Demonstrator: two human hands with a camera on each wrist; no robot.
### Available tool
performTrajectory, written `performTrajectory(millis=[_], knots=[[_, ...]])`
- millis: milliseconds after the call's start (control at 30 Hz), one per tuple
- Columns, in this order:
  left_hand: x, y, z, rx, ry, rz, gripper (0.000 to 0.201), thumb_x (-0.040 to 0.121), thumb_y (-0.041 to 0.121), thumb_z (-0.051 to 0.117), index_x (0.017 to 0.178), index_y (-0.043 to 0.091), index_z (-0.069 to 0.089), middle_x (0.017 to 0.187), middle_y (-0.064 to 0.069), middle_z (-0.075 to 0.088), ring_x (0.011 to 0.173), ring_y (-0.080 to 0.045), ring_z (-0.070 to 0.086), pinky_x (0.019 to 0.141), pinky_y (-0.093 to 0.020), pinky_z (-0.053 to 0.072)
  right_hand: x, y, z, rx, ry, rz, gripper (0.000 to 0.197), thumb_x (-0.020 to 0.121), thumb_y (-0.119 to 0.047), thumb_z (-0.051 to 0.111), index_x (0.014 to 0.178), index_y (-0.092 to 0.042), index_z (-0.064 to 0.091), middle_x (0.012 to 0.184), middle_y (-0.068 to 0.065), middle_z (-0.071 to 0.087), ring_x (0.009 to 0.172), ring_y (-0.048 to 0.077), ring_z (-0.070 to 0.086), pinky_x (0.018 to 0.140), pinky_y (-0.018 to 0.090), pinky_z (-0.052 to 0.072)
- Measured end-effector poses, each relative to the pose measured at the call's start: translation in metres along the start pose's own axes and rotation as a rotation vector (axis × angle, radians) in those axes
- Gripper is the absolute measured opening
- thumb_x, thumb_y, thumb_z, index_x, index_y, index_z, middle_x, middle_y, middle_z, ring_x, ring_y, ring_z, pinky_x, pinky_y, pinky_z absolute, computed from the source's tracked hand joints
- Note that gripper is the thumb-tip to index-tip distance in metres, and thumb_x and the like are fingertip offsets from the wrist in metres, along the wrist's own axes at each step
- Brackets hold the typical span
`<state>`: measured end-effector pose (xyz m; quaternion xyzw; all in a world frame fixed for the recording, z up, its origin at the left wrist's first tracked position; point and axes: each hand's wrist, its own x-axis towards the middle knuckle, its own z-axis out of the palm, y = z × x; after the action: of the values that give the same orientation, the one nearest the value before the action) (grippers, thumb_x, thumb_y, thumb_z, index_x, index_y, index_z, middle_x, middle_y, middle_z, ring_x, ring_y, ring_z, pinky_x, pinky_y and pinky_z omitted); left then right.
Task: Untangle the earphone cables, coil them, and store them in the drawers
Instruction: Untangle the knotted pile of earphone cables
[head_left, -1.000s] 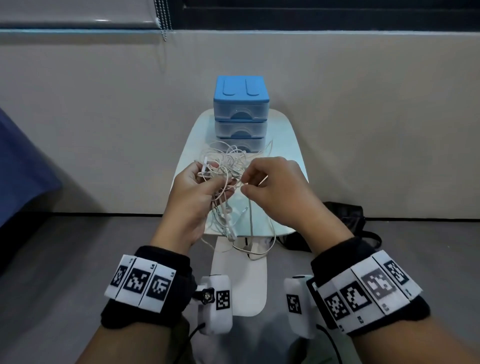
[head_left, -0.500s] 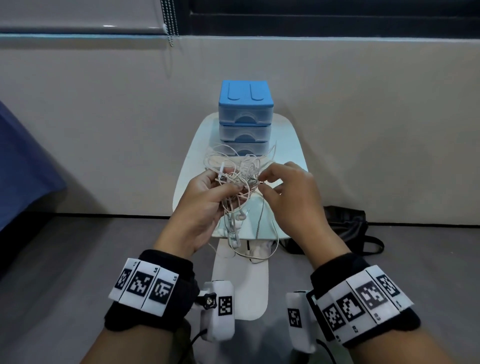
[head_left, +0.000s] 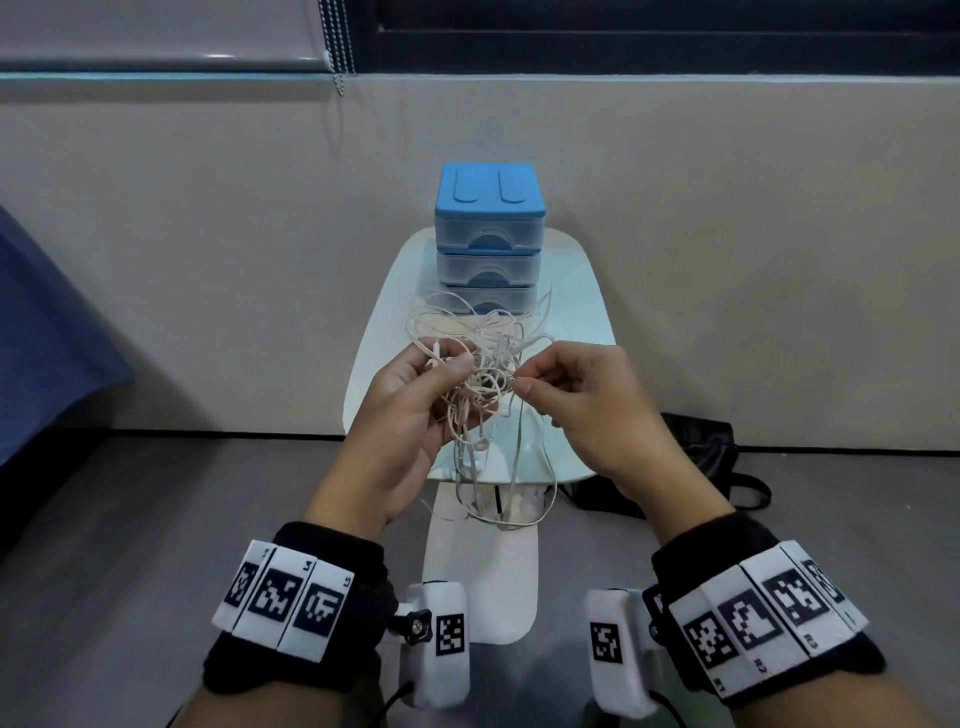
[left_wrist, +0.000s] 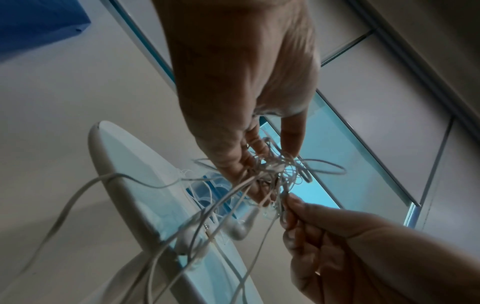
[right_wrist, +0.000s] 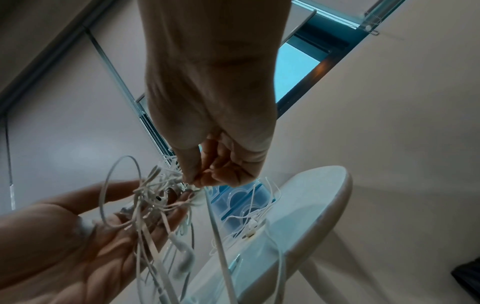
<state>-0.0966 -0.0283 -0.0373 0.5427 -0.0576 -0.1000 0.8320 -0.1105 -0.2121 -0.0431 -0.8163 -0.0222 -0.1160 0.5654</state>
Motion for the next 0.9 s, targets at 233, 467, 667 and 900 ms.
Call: performTrajectory(millis=[233,467,667,900], knots=[[-0.002,0.004,0.004,0.163,-0.061,0.112,0.024,0.092,-0.002,0.066,0.108,0.016,0.068,0.094,-0.003,0.071,0.084,-0.018,0.070,0.072,-0.031,0.060,-0.001,-0.009,-0.004,0.054,-0.138,0.019,0.012,0.101,-0.019,0.063,0.090,-0.017,0.068,0.078,0.000,0.063,0.066,0.007,0.056,0.062,0.022,0.044],[-0.001,0.010,0.003,0.185,-0.034,0.170,0.022,0.092,0.000,0.068,0.104,0.018,0.071,0.096,-0.005,0.072,0.086,-0.023,0.068,0.075,-0.035,0.058,0.000,-0.006,-0.009,0.173,-0.120,0.004,0.010,0.096,-0.013,0.070,0.086,-0.015,0.069,0.073,-0.008,0.061,0.066,0.010,0.053,0.060,0.026,0.042],[-0.001,0.014,0.003,0.196,-0.039,0.186,0.022,0.090,-0.002,0.068,0.101,0.016,0.071,0.095,-0.008,0.073,0.084,-0.022,0.070,0.076,-0.036,0.058,0.001,-0.005,-0.014,0.219,-0.080,0.001,0.008,0.090,-0.006,0.075,0.088,-0.012,0.070,0.073,-0.005,0.063,0.067,0.012,0.055,0.060,0.026,0.043],[0.001,0.017,0.005,0.167,-0.028,0.106,0.028,0.095,-0.003,0.060,0.109,0.017,0.073,0.105,-0.020,0.072,0.094,-0.032,0.064,0.093,-0.053,0.051,-0.001,-0.007,-0.020,0.250,-0.186,0.040,0.007,0.093,-0.004,0.071,0.089,-0.009,0.067,0.078,0.001,0.063,0.069,0.013,0.062,0.063,0.025,0.047]])
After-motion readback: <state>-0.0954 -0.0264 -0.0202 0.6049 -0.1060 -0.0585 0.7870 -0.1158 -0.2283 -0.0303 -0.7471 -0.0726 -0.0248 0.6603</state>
